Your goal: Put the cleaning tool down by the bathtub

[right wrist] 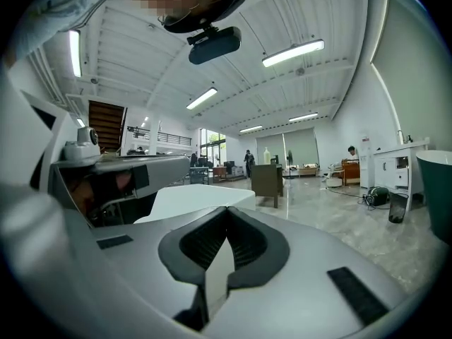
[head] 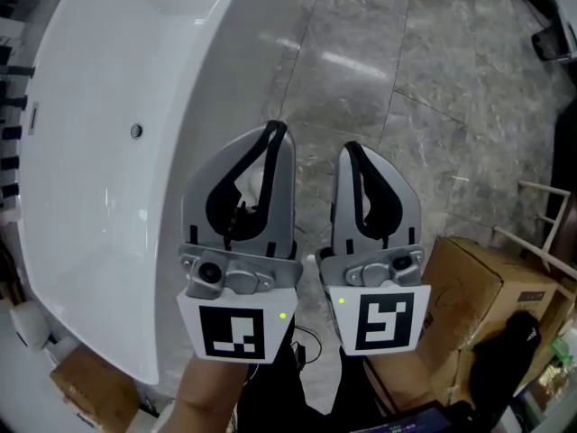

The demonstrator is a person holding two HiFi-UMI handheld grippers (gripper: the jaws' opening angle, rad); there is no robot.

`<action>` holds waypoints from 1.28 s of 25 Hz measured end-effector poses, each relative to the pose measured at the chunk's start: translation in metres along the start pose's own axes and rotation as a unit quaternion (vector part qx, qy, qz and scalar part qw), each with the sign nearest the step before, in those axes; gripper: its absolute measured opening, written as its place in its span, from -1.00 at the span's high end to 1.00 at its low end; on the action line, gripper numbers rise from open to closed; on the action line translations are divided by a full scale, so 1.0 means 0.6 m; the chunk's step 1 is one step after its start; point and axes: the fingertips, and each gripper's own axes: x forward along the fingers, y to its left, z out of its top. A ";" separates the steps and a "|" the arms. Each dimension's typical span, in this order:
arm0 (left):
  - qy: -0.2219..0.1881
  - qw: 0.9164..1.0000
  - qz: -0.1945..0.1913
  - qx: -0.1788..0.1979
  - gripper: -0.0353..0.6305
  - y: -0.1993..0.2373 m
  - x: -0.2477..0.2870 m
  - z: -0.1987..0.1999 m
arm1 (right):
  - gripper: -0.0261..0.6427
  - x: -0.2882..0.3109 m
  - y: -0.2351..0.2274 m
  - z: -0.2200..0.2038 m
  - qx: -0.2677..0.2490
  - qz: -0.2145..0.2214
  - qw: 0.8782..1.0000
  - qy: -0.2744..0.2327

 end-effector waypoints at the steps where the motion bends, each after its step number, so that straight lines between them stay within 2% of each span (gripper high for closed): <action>1: 0.002 1.000 0.001 0.002 0.84 -0.002 -0.001 -0.003 | 0.88 -0.001 -0.001 -0.003 -0.002 0.000 1.000 0.000; 6: 0.006 1.000 -0.006 0.021 0.84 -0.020 -0.001 -0.007 | 0.88 -0.011 -0.011 -0.011 -0.005 -0.003 1.000 0.001; 13: 0.003 1.000 -0.013 0.028 0.84 -0.023 0.000 0.001 | 0.89 -0.009 -0.007 -0.003 -0.001 0.001 1.000 -0.007; 32: 0.001 0.999 -0.020 0.033 0.84 -0.026 0.013 -0.011 | 0.89 -0.005 -0.016 -0.008 0.005 -0.006 1.000 -0.014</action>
